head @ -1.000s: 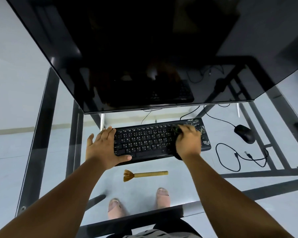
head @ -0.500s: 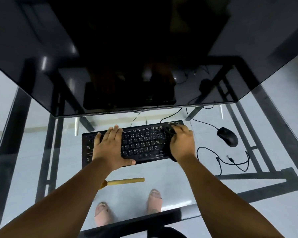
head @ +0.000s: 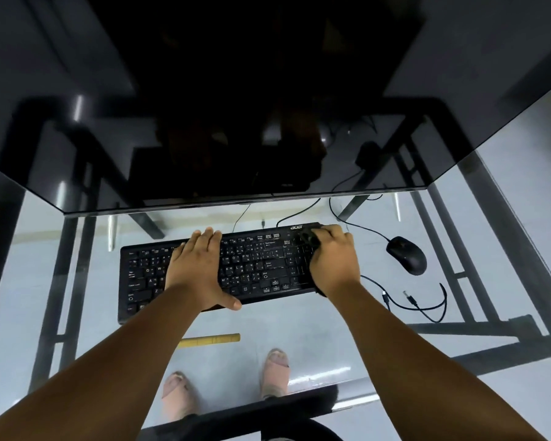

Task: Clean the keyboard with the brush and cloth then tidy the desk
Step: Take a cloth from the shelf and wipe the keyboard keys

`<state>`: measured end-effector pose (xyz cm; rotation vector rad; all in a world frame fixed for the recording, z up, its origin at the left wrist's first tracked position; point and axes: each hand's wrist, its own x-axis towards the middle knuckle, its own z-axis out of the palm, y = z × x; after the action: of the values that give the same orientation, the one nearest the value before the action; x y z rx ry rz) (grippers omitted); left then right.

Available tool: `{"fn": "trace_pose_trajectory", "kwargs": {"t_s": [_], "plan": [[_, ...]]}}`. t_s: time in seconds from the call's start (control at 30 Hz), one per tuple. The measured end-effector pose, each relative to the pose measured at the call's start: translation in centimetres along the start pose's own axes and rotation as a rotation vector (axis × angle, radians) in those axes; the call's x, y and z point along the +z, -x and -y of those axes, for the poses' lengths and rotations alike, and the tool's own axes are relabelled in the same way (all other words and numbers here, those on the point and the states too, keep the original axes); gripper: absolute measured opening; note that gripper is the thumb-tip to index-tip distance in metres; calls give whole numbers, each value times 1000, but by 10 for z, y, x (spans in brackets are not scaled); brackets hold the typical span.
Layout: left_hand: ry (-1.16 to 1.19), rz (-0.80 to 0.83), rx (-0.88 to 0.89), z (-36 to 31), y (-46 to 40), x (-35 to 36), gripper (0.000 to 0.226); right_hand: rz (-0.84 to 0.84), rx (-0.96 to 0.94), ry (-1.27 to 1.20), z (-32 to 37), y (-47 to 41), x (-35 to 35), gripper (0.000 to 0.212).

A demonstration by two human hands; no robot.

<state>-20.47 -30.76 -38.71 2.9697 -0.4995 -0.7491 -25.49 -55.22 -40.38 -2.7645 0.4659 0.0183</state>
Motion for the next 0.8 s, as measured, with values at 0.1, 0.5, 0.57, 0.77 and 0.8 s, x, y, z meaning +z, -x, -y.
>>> {"fn": "trace_pose_trajectory", "kwargs": {"t_s": [0.1,0.5,0.57,0.77,0.8], "plan": [[-15,2,-7,-2,0,-2,148,-30,56,-37,11,-8,-2,52],[-15,12,-8,-3,1,-9,147,-12,21,-61,16,0,-1,47],[-20,11,-7,-3,0,-10,148,12,-1,-42,33,-1,0,47],[-7,9,-9,-4,3,-8,148,89,-9,-13,36,-2,-3,48],[-8,10,-8,-4,2,-9,148,78,45,-9,30,-5,-5,48]]}}
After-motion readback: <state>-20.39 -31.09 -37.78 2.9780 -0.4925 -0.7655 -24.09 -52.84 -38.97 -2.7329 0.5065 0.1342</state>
